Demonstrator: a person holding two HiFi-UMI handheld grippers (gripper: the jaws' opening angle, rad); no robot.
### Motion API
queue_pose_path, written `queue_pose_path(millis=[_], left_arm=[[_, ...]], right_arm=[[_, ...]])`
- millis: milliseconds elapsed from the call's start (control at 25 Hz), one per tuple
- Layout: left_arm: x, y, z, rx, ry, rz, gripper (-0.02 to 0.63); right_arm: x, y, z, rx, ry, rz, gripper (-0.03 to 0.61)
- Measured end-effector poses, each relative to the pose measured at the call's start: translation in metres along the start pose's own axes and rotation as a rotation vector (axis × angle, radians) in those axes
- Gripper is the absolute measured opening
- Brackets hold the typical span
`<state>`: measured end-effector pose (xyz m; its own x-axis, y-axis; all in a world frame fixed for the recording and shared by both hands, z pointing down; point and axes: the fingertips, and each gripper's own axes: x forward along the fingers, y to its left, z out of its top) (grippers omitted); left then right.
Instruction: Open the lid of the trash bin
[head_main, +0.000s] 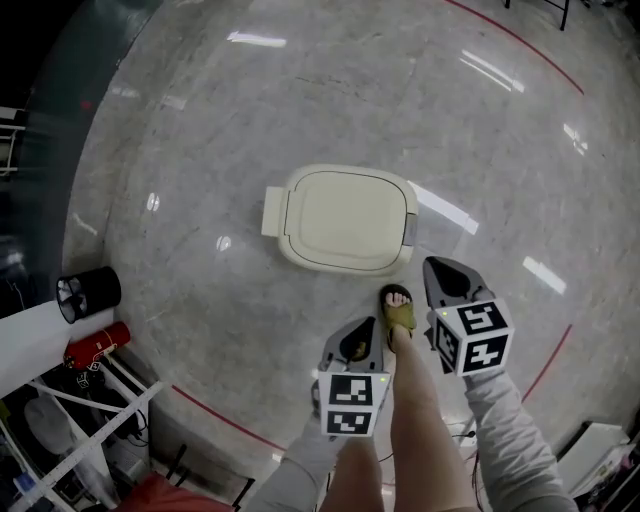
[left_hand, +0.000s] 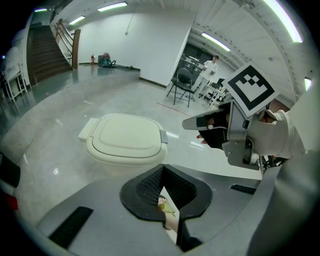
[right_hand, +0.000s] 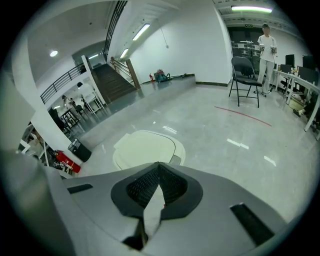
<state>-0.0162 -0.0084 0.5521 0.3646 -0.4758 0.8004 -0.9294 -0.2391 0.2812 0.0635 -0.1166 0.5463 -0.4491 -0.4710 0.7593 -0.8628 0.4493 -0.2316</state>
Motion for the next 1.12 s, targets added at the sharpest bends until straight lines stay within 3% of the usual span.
queue_pose_path(millis=[680, 1120], left_arm=[[0.04, 0.013, -0.022, -0.007, 0.081, -0.003, 0.005], [0.052, 0.013, -0.021, -0.019, 0.088, 0.0, 0.005]], right_arm=[[0.072, -0.023, -0.025, -0.021, 0.088, -0.011, -0.005], [0.086, -0.03, -0.036, -0.041, 0.131, -0.006, -0.005]])
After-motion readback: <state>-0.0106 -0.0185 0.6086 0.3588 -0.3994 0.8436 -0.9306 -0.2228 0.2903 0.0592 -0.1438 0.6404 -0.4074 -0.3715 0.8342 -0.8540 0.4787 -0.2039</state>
